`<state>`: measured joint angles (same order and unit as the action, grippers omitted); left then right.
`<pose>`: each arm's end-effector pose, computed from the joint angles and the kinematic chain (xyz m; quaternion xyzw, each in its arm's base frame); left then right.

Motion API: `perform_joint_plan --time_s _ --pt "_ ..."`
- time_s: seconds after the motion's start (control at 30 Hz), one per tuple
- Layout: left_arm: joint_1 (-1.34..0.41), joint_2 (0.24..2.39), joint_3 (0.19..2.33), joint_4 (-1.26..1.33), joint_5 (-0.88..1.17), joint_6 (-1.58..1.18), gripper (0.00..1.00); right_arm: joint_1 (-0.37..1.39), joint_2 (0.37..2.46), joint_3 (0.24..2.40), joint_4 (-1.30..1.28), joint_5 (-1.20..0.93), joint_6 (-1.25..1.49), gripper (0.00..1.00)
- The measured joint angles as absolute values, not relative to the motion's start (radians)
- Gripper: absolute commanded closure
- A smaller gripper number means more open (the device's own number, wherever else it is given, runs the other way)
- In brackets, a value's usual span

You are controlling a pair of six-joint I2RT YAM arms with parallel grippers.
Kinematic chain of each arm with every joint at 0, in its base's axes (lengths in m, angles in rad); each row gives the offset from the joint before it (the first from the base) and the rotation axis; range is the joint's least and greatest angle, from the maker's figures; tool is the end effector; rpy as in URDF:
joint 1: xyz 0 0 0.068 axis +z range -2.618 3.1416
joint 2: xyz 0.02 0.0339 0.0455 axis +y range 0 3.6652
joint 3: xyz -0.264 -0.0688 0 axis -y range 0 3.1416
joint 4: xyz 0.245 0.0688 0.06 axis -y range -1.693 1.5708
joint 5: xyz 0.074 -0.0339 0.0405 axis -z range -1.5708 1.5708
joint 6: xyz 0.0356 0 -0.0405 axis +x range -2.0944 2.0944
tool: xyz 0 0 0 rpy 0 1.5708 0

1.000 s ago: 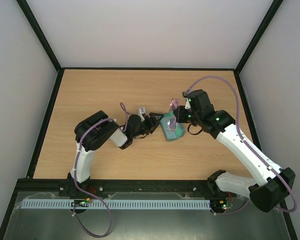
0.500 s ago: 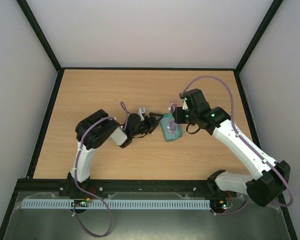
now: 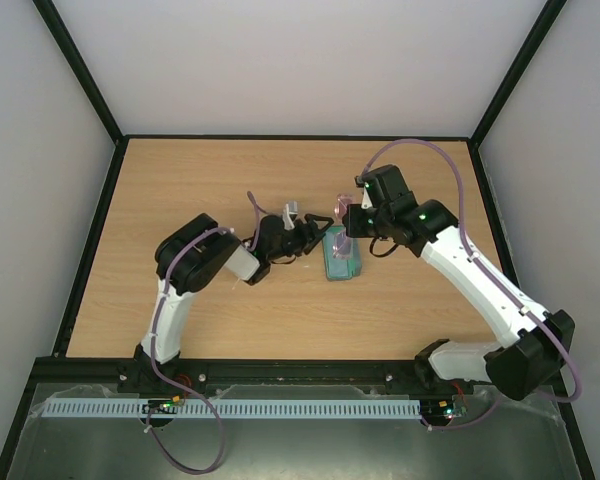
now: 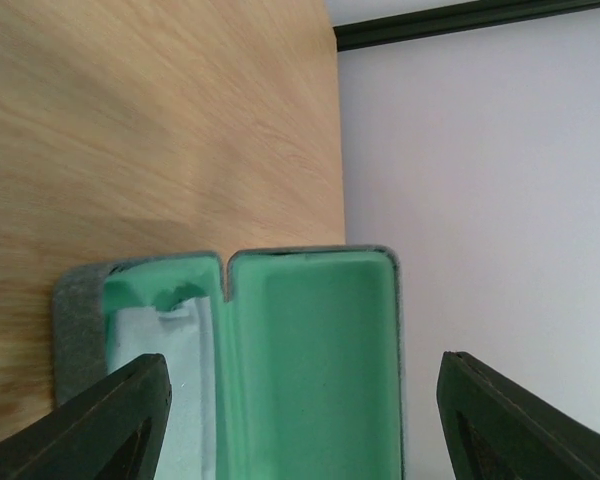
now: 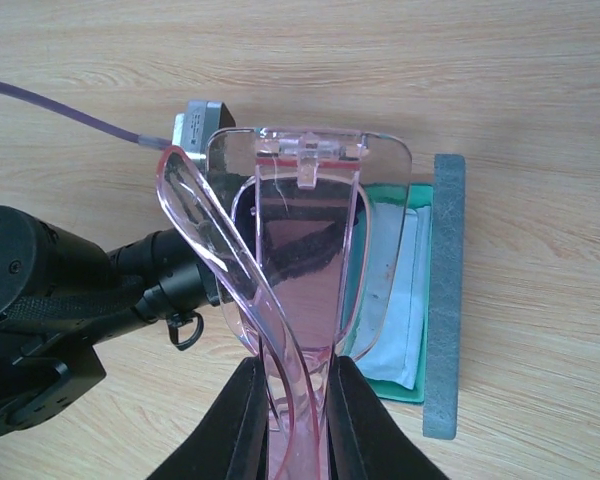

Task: Organize the sunglasses
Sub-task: Adjust the sunglasses case at the center of the board, then place the sunglasses in the sunglasses case.

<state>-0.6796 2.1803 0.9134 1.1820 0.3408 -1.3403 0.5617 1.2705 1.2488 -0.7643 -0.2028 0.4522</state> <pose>0.3105 -0.2662 0.1050 -0.1269 0.7238 -0.6310 0.2488 0.2205 0.1473 0.3433 -0.0890 0.9158 0.2665 0.2872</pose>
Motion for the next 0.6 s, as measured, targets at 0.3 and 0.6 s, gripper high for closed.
perform_joint_plan --time_s 0.3,0.6 --pt "-0.616 1.956 0.625 1.177 0.36 -1.348 0.19 0.562 1.32 1.282 -0.805 -0.2 0.448 0.9" --pt "-0.576 1.484 0.547 0.928 0.405 -1.238 0.18 0.562 1.507 1.339 -0.845 -0.197 0.415 0.9"
